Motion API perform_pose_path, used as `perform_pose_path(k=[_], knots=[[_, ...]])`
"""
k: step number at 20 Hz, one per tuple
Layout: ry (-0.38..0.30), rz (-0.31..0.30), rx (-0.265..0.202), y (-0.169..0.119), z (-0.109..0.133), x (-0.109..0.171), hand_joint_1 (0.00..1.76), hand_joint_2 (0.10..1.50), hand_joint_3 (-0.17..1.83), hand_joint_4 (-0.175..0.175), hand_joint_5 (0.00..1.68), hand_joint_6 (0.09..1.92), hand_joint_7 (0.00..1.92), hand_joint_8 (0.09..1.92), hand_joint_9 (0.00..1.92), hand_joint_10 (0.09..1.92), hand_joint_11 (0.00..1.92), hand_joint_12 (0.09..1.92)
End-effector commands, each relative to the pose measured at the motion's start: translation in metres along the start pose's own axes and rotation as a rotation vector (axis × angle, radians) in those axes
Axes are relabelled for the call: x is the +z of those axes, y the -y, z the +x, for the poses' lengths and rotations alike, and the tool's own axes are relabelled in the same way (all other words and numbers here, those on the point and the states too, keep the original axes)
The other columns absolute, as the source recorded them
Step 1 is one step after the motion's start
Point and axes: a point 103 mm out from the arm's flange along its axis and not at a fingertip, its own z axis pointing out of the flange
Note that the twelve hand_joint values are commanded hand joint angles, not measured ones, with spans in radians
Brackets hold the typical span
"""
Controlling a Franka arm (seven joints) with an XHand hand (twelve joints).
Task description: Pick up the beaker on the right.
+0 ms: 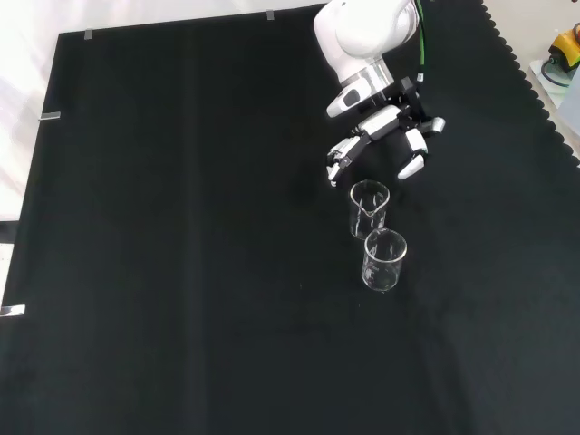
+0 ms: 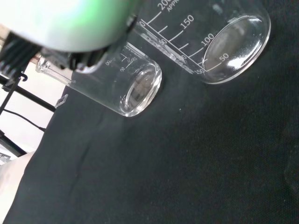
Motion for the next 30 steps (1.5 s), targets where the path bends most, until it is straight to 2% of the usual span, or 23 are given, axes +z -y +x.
perform_pose_path(k=[1,6,10,21,30], knots=[[-0.009,-0.01,0.0,-0.002,-0.001,0.004,0.96,0.31,1.29,-0.065,0.28,0.09,0.2,0.62,0.27,0.65,0.0,1.17],[-0.038,-0.06,0.003,-0.001,-0.001,0.005,0.98,0.31,1.3,-0.071,0.35,0.09,0.23,0.64,0.28,0.64,0.0,1.16],[-0.06,-0.059,0.002,-0.001,0.0,0.01,0.99,0.31,1.31,-0.073,0.35,0.09,0.23,0.64,0.29,0.63,0.0,1.15],[-0.05,-0.043,-0.007,-0.001,0.003,0.017,1.0,0.31,1.33,-0.076,0.36,0.09,0.24,0.66,0.29,0.63,0.0,1.15],[-0.07,-0.077,-0.007,-0.004,0.004,0.019,1.0,0.31,1.33,-0.078,0.38,0.09,0.28,0.68,0.31,0.63,0.0,1.15]])
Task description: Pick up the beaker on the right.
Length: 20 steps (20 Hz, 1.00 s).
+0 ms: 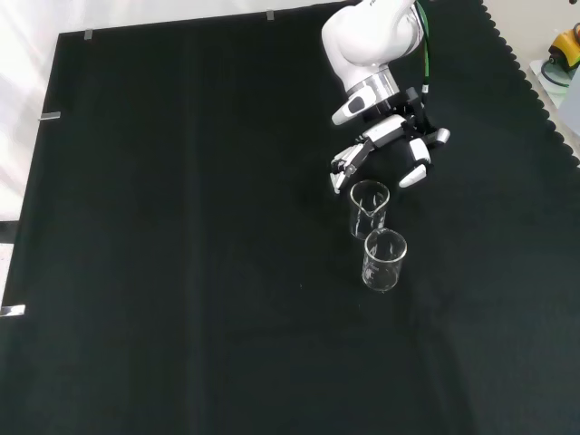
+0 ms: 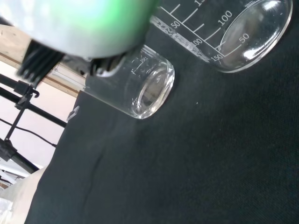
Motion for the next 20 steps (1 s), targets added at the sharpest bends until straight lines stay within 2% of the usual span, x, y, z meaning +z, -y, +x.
perform_pose_path(k=[1,7,20], knots=[[-0.001,-0.021,-0.001,-0.001,0.002,0.001,1.0,0.31,1.33,-0.079,0.38,0.09,0.29,0.69,0.32,0.63,0.0,1.15],[-0.012,-0.013,0.005,-0.003,0.003,0.007,1.0,0.31,1.34,-0.083,0.38,0.09,0.32,0.74,0.37,0.64,0.0,1.18],[-0.022,0.008,0.005,-0.008,0.004,0.015,0.99,0.29,1.3,-0.084,0.29,0.09,0.12,0.7,0.19,0.63,0.0,1.05]])
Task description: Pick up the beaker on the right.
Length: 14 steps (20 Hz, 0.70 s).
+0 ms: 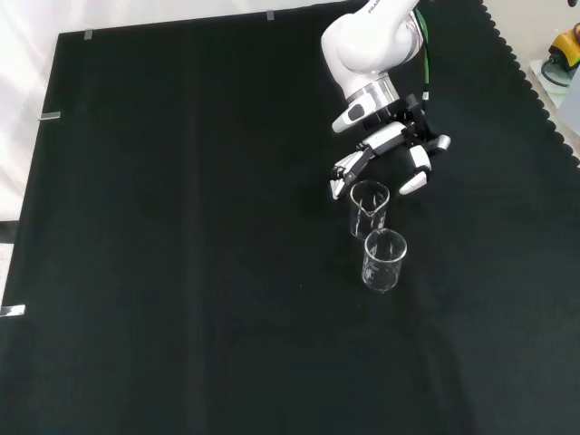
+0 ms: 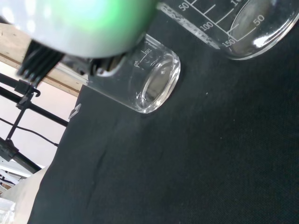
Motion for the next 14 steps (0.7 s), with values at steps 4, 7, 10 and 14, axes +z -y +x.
perform_pose_path(k=[4,7,10,14], knots=[[-0.009,0.002,-0.004,-0.005,0.0017,0.0052,0.97,0.27,1.24,-0.083,0.29,0.09,0.14,0.69,0.2,0.64,0.0,1.05],[-0.019,0.007,-0.005,-0.0076,0.0016,0.0076,0.97,0.27,1.22,-0.082,0.29,0.09,0.14,0.69,0.2,0.65,0.0,1.05],[-0.026,0.007,-0.003,-0.0091,0.0009,0.009,0.96,0.27,1.21,-0.082,0.29,0.09,0.14,0.69,0.21,0.65,0.0,1.04],[-0.032,-0.001,-0.004,-0.0105,0.001,0.0102,0.94,0.27,1.16,-0.083,0.3,0.09,0.15,0.69,0.21,0.65,0.0,1.04]])
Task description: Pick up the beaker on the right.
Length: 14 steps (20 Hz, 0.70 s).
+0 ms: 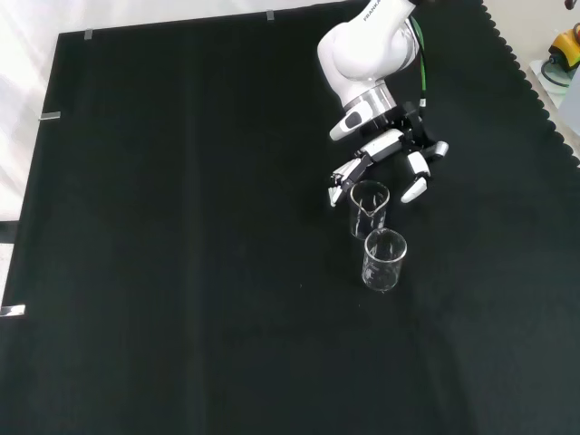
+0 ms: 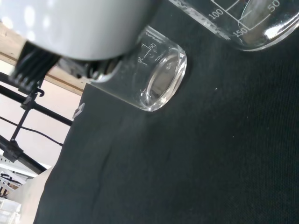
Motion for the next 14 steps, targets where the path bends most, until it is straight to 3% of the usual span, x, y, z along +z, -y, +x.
perform_pose_path(k=[1,14], knots=[[-0.007,-0.009,0.0,-0.0008,0.0005,0.0013,0.93,0.27,1.14,-0.083,0.3,0.09,0.15,0.68,0.22,0.65,0.0,1.04],[-0.01,-0.016,0.003,-0.0068,0.0009,0.0058,0.9,0.27,1.05,-0.084,0.33,0.09,0.19,0.69,0.25,0.65,0.0,1.06]])
